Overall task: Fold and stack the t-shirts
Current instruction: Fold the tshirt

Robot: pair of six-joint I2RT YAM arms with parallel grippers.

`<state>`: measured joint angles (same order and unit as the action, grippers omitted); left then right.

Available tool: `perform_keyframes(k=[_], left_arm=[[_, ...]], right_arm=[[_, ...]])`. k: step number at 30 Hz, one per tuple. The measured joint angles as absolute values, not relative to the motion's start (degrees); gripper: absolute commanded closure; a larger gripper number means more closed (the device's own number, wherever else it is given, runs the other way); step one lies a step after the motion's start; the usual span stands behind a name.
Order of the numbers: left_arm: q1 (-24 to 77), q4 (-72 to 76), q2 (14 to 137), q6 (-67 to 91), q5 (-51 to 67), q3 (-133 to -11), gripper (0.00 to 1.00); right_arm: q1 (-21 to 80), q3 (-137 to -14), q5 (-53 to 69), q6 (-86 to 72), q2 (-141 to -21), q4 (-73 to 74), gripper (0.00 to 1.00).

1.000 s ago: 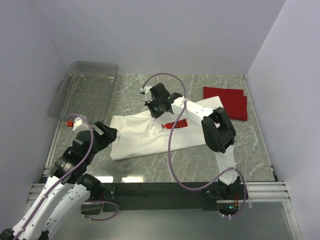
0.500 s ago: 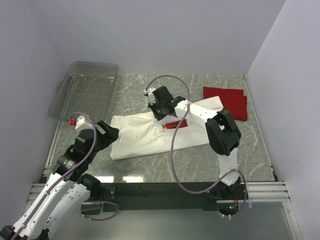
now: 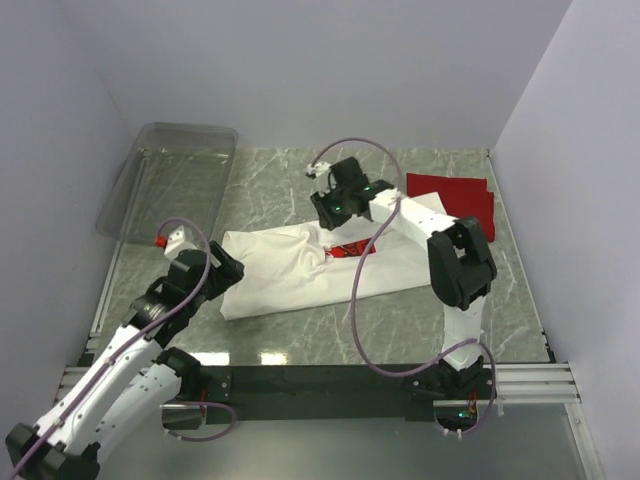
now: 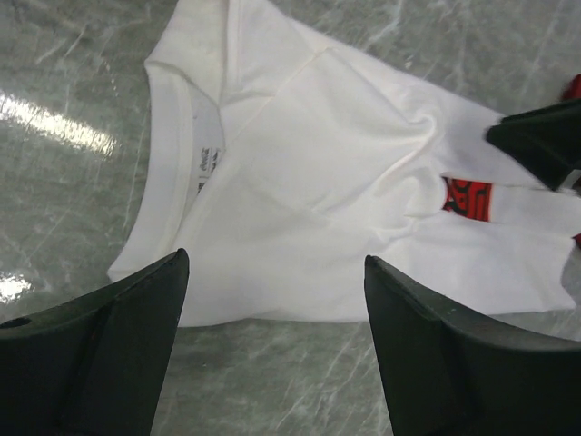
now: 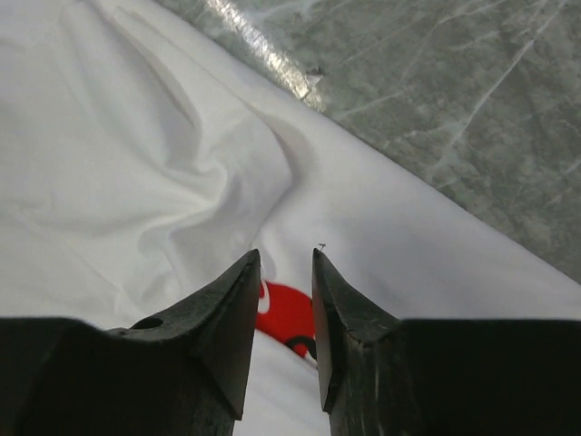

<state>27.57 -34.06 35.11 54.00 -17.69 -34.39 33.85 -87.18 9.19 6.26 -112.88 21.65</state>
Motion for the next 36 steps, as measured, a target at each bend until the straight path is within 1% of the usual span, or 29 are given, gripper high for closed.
perform_keyframes(k=[3, 6, 11, 14, 17, 22, 29, 30, 31, 33, 34, 35, 36], left_arm=[[27.6, -34.1, 40.3, 55.1, -17.5, -34.3, 0.19], [27.6, -34.1, 46.0, 55.7, -17.3, -34.3, 0.2], [27.3, -32.7, 55.3, 56.7, -17.0, -33.8, 0.33], [27.0, -31.6, 59.0, 56.9, -16.3, -33.1, 0.39], [27.0, -31.2, 62.0, 57.5, -15.7, -32.7, 0.39], [27.0, -32.3, 64.4, 58.4, -16.1, -32.7, 0.38], [26.9, -34.3, 64.5, 58.9, -16.3, -32.8, 0.39], [26.9, -34.4, 64.5, 59.0, -16.1, -32.8, 0.42], [26.9, -34.5, 64.5, 59.1, -15.7, -32.8, 0.47], [26.9, -34.5, 64.5, 59.2, -14.8, -32.8, 0.52], [26.9, -34.5, 64.5, 59.2, -14.5, -32.8, 0.56], [26.9, -34.5, 64.4, 59.2, -14.2, -32.8, 0.57], [26.9, -34.6, 64.3, 59.2, -14.1, -32.8, 0.62]], right_arm=[[29.2, -87.2, 19.0, 11.8, -110.3, 26.3, 0.58], [24.4, -85.9, 26.0, 16.6, -105.1, 29.9, 0.57], [13.0, -79.0, 32.8, 24.2, -92.1, 34.7, 0.57], [5.4, -74.1, 34.6, 27.7, -86.9, 37.4, 0.57], [-4.4, -68.6, 36.1, 31.6, -84.0, 40.9, 0.57], [-17.2, -63.5, 36.5, 36.8, -83.7, 46.0, 0.57], [-26.1, -62.4, 36.4, 41.3, -84.2, 49.3, 0.56], [-27.0, -62.3, 36.3, 41.7, -84.4, 49.4, 0.56], [-27.8, -62.2, 36.1, 42.0, -84.7, 49.4, 0.56], [-28.9, -61.7, 35.8, 42.5, -85.3, 49.4, 0.56], [-29.2, -61.5, 35.6, 42.7, -85.5, 49.5, 0.56], [-29.6, -61.3, 35.3, 42.9, -85.8, 49.6, 0.55], [-29.8, -61.3, 35.2, 43.0, -86.2, 49.7, 0.55]])
